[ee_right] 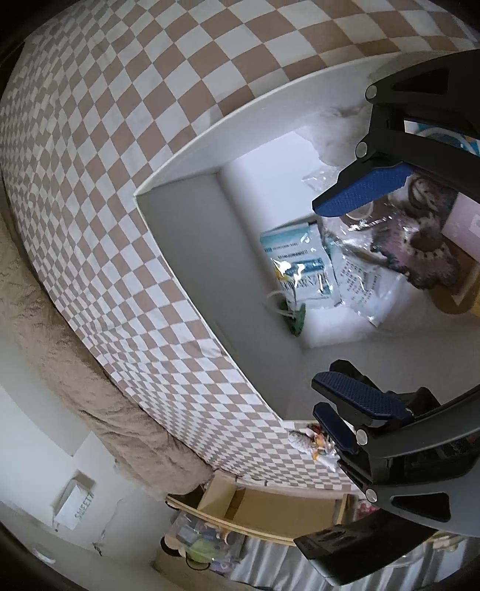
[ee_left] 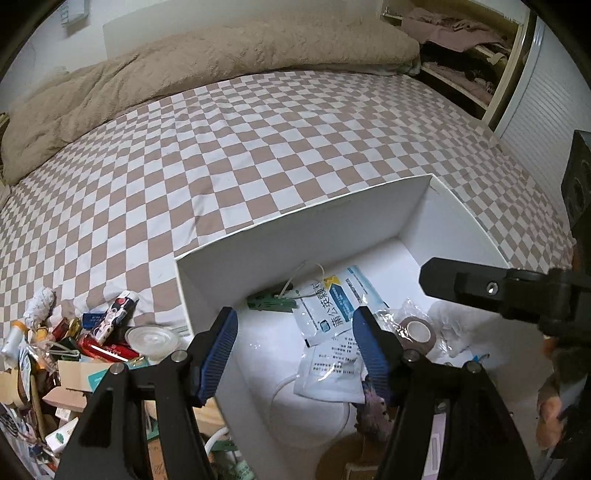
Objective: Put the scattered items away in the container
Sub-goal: 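Withdraw both open grippers from the box back over the pile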
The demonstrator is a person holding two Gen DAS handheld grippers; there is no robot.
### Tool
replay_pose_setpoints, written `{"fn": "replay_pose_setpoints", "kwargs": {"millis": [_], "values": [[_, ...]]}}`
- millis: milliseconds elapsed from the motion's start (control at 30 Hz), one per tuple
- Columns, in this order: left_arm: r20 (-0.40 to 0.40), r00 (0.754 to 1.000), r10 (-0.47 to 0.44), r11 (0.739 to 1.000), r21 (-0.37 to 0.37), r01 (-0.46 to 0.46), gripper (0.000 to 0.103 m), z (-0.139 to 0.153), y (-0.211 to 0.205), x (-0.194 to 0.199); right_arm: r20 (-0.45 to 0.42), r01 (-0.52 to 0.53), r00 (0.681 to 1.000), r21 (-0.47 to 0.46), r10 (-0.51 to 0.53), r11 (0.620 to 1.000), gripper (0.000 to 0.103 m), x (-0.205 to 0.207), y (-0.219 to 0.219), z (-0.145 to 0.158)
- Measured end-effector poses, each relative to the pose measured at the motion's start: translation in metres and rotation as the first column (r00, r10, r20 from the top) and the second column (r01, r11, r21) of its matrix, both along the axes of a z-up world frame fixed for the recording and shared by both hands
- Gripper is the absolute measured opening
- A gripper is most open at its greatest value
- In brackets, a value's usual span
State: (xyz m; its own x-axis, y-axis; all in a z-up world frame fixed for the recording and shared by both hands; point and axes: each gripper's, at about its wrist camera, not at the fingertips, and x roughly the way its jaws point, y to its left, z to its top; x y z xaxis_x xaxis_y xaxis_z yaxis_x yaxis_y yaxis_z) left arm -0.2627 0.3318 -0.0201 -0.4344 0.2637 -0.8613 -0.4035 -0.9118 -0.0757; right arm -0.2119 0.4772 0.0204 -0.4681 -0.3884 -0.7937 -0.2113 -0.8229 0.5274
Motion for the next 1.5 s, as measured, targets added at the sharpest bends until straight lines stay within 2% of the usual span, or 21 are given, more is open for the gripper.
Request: {"fn": "replay_pose_setpoints", "kwargs": {"millis": [367,400,467,533,733,767,833,1000,1233,1500], "values": [[-0.012,1.0,0.026,0.999,0.041,-0.025,0.066,0.022,-0.024,0.015,-0.008,-0.006,1.0,0.075,0.006,0.997,0.086,0.019,-0.011,0.018],[-0.013,0.999,0.029,0.999,0.045,-0.029,0.068,0.024,-0.026,0.016,-0.006,-0.005,1.0,0.081,0.005,0.997,0.086,0.021,-0.012,0.018],[-0.016,0.999,0.048,0.997,0.057,-0.047,0.085,0.028,-0.033,0.018,-0.005,-0.004,1.0,0.084,0.005,0.996,0.086,0.024,-0.012,0.019],[-0.018,0.998,0.061,0.996,0.069,-0.059,0.093,0.031,-0.04,0.02,-0.004,-0.009,1.0,0.077,0.009,0.997,0.086,0.027,-0.013,0.021],[-0.026,0.997,0.079,0.995,0.07,-0.077,0.102,0.039,-0.053,0.027,-0.004,-0.014,1.0,0.105,0.014,0.994,0.086,0.036,-0.018,0.027],[-0.026,0.997,0.079,0.994,0.072,-0.077,0.103,0.04,-0.054,0.028,-0.004,-0.014,1.0,0.11,0.014,0.994,0.087,0.038,-0.019,0.028],[-0.026,0.997,0.077,0.995,0.07,-0.075,0.103,0.042,-0.058,0.03,-0.008,-0.016,1.0,0.115,0.017,0.993,0.103,0.04,-0.022,0.03],[-0.029,0.996,0.086,0.995,0.062,-0.084,0.103,0.045,-0.069,0.035,-0.012,-0.014,1.0,0.162,0.016,0.987,0.103,0.046,-0.029,0.033],[-0.02,0.993,0.117,0.99,0.082,-0.115,0.103,0.051,-0.093,0.042,-0.02,-0.018,1.0,0.174,0.022,0.985,0.103,0.051,-0.041,0.045],[-0.046,0.986,0.159,0.984,0.089,-0.154,0.103,0.066,-0.137,0.053,-0.038,-0.067,0.996,0.211,0.077,0.975,0.103,0.05,-0.08,0.063]]}}
